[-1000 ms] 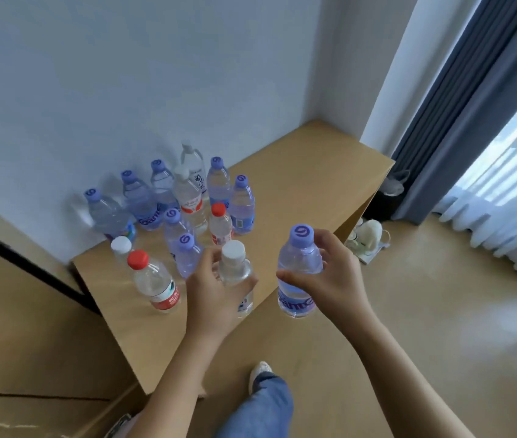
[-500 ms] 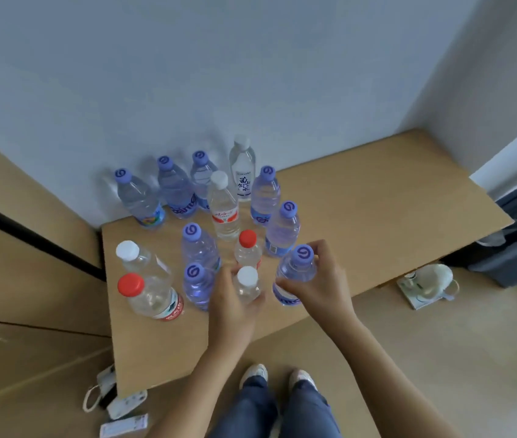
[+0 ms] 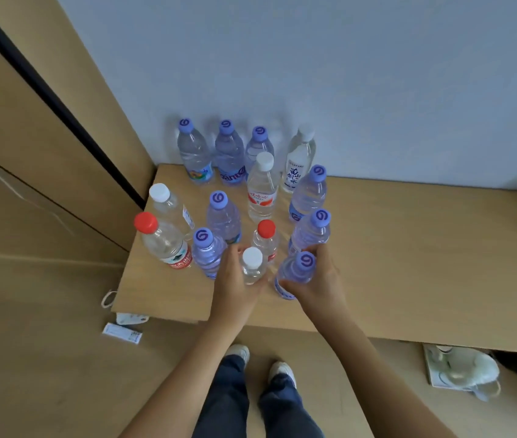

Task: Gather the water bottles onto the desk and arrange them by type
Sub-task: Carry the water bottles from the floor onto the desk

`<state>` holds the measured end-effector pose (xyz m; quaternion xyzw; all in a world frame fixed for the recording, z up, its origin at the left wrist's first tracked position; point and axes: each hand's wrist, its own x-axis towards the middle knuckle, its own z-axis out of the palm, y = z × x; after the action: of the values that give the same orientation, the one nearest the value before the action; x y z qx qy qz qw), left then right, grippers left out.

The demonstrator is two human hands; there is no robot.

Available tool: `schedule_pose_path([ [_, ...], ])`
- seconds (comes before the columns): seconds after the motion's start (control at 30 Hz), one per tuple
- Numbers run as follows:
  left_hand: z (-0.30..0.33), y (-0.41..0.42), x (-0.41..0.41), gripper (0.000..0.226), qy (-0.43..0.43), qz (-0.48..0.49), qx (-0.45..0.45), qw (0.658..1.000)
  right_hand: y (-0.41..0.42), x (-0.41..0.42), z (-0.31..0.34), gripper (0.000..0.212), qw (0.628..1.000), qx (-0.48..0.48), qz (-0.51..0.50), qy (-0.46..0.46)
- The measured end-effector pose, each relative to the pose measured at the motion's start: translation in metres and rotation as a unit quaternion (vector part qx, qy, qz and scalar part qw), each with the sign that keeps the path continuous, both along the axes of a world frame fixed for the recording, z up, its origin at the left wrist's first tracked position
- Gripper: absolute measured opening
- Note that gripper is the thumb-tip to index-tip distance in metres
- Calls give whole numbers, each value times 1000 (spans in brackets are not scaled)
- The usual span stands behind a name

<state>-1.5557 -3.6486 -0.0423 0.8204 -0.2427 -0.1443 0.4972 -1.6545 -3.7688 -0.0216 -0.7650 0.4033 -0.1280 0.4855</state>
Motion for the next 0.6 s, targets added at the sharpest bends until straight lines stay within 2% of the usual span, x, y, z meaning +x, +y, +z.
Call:
schedule_pose_path([
  [0.17,7,10,-5,58,22,21,8,1000,-6,-5,19,54,998,-14,54,-17],
  [0.33,32,38,-12,57,44,64,-62,995,1,1,66,58,989,-85,104,-59],
  [0.4,47,60,-13,55,53,92,-98,990,15,14,87,55,981,-101,139,-85],
  [0.6,77,176,5,53,66,196,-141,968,115,78,114,58,951,-54,269,-142],
])
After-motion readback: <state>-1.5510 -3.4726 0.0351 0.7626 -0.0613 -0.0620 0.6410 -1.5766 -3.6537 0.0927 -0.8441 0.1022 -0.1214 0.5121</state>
